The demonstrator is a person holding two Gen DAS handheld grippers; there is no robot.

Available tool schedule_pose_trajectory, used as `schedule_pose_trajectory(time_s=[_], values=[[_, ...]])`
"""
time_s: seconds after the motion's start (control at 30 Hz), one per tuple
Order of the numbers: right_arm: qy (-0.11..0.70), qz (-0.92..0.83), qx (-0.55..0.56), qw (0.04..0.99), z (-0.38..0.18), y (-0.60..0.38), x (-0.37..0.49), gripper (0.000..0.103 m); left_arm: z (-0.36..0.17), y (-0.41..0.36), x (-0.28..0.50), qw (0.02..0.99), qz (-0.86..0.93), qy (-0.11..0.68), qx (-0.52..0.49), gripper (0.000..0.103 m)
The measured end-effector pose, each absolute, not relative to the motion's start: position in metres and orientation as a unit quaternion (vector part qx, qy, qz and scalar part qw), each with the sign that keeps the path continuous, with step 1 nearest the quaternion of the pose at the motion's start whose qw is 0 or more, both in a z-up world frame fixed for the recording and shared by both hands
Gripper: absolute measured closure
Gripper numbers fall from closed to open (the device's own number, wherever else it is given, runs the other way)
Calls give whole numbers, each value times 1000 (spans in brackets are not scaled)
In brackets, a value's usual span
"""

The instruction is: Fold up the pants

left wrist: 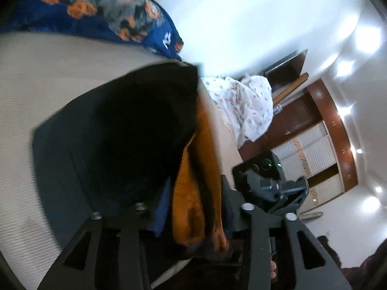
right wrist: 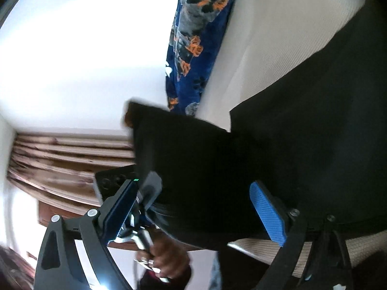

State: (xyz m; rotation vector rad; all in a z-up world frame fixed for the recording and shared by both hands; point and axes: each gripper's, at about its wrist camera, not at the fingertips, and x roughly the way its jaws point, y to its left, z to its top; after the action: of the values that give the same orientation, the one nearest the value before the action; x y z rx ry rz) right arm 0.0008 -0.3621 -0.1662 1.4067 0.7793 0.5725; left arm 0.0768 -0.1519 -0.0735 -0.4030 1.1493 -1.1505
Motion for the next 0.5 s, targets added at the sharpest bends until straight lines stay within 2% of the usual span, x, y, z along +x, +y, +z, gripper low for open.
schedule_pose_trajectory(time_s=[0.07,0.1,0.23,0.33,0.4,0.47,0.5], values=[[343,248,634,647,-172,-366,2,7,-78,-156,79,668,-507,514,-181,54],[349,231,634,650,-175,-370,1,2,-77,-157,79,673,-501,513,-179,52],[356,215,668,617,-197,-379,2,1,-73,-146,77,669,-503,512,-191,49],[374,203,653,627,-200,-380,6,1,-73,-124,72,689,-486,507,-180,41],[399,195,621,646,-197,-375,11,2,-77,-106,69,700,-473,507,-173,41],[427,178,572,677,-192,-368,14,9,-83,-85,64,711,-455,511,-164,41],[446,171,541,692,-190,-362,18,22,-88,-76,62,716,-445,513,-160,41]])
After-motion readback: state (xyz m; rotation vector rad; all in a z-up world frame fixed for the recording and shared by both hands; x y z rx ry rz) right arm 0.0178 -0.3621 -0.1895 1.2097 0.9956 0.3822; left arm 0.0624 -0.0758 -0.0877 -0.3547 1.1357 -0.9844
